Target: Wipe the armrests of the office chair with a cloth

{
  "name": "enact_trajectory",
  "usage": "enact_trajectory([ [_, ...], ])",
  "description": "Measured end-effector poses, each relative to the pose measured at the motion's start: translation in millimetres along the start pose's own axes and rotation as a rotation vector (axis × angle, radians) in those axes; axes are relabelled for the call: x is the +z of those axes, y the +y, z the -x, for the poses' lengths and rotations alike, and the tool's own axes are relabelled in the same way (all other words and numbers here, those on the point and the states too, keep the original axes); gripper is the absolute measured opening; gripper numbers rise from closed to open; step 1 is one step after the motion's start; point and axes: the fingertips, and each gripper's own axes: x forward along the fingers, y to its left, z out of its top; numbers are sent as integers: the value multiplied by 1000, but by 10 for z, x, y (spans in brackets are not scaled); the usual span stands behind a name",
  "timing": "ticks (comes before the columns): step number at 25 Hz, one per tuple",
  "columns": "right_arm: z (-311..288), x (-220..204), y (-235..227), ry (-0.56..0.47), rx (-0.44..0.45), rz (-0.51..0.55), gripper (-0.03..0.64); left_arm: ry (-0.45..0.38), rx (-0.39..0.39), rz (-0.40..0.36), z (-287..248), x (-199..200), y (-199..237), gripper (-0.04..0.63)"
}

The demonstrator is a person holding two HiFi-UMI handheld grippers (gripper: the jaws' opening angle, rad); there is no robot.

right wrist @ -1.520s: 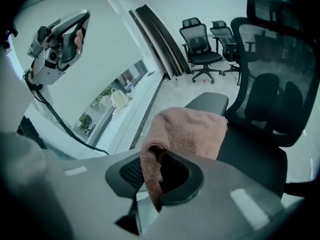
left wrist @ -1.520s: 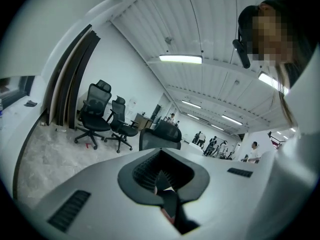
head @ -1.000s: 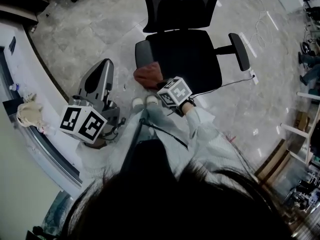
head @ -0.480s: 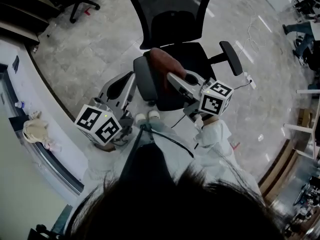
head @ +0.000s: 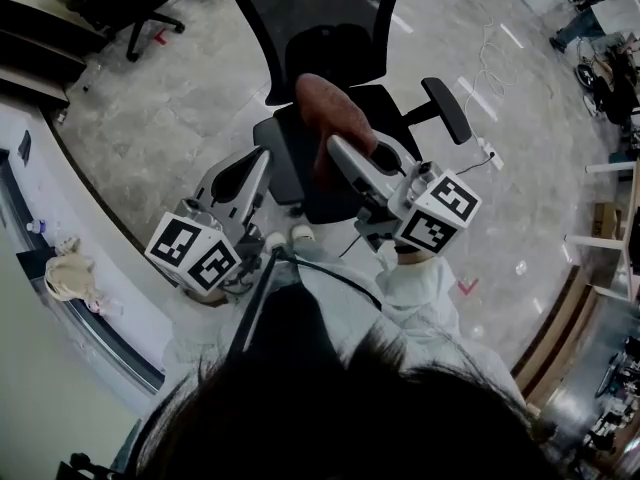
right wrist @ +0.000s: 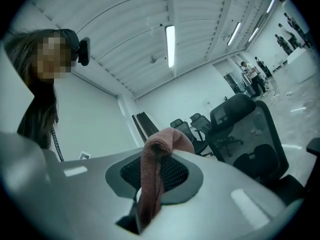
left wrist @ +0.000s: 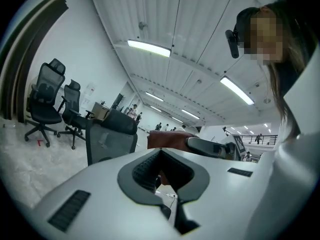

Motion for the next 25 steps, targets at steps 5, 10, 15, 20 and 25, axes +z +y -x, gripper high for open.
enact_trajectory([
  [5, 8, 4, 6, -3, 0, 22, 43, -5, 34, 2, 57, 5, 79, 3],
  [10, 10, -5, 4, -5, -1, 23, 43, -8, 55, 6, 99, -1, 141, 3],
  [15, 22, -30, -9, 1, 4, 27, 43, -12, 59, 15, 82, -11, 142, 3],
  [20, 1, -40, -27, -7, 7, 29, 43, -4, 59, 4, 56, -18, 161, 3],
  [25, 90, -80, 9, 33, -4, 30, 43, -2, 70, 37, 83, -102, 90, 3],
])
